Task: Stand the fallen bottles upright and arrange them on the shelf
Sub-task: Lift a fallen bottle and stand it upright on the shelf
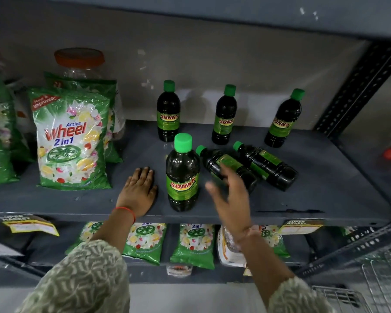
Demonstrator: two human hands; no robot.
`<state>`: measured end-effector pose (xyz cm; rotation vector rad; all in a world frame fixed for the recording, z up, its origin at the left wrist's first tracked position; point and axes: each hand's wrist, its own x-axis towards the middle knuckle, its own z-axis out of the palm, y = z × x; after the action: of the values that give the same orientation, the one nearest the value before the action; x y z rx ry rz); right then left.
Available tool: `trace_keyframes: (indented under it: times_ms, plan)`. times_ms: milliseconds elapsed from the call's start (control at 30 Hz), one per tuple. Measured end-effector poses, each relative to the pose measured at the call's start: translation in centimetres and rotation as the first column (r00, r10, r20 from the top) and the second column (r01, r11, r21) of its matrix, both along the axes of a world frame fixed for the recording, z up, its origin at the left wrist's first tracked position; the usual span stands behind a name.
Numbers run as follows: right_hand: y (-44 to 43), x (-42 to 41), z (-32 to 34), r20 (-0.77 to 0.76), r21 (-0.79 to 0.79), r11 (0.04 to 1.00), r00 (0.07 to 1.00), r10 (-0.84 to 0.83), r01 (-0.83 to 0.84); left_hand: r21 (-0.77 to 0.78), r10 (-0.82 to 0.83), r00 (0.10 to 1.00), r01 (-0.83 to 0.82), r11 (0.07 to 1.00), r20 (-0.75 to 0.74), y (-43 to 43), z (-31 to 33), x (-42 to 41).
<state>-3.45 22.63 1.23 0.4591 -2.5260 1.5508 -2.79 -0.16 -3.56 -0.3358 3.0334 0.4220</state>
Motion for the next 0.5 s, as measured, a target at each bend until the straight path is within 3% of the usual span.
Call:
trace_keyframes:
  times_ms: [67, 133, 200, 267, 400, 500]
  plan:
    - [1.5, -3.9, 2.5, -0.175, 0.368, 0.916, 0.980, -0.099, 0.158, -0.008, 0.008, 1.000, -0.008, 1.000, -0.022, 0.6, -0.1, -0.1]
    - [2.1, -8.2, 4.4, 0.003, 0.694, 0.717, 0.996, -0.090, 0.063, 0.002, 0.036, 0.999, -0.036, 0.999, -0.023, 0.7, -0.2, -0.1]
    - [2.1, -10.8, 4.7, 0.302, 0.785, 0.586, 0.950, -0.082, -0.199, 0.004, 0.052, 0.998, -0.052, 0.999, -0.028, 0.7, -0.3, -0.2]
    - [1.9, -11.4, 3.6, 0.409, 0.791, 0.528, 0.909, -0.078, -0.310, -0.003, 0.058, 0.998, -0.058, 0.998, -0.038, 0.7, -0.4, -0.3]
    - [1.8, -11.7, 1.3, 0.248, 0.773, 0.624, 0.960, -0.129, -0.116, -0.014, 0.061, 0.998, -0.061, 0.998, -0.031, 0.7, -0.6, -0.3]
    - [1.0, -11.3, 0.8, 0.111, 0.613, 0.779, 0.961, -0.253, 0.134, -0.019, 0.064, 0.998, -0.064, 0.998, -0.028, 0.6, -0.6, -0.5]
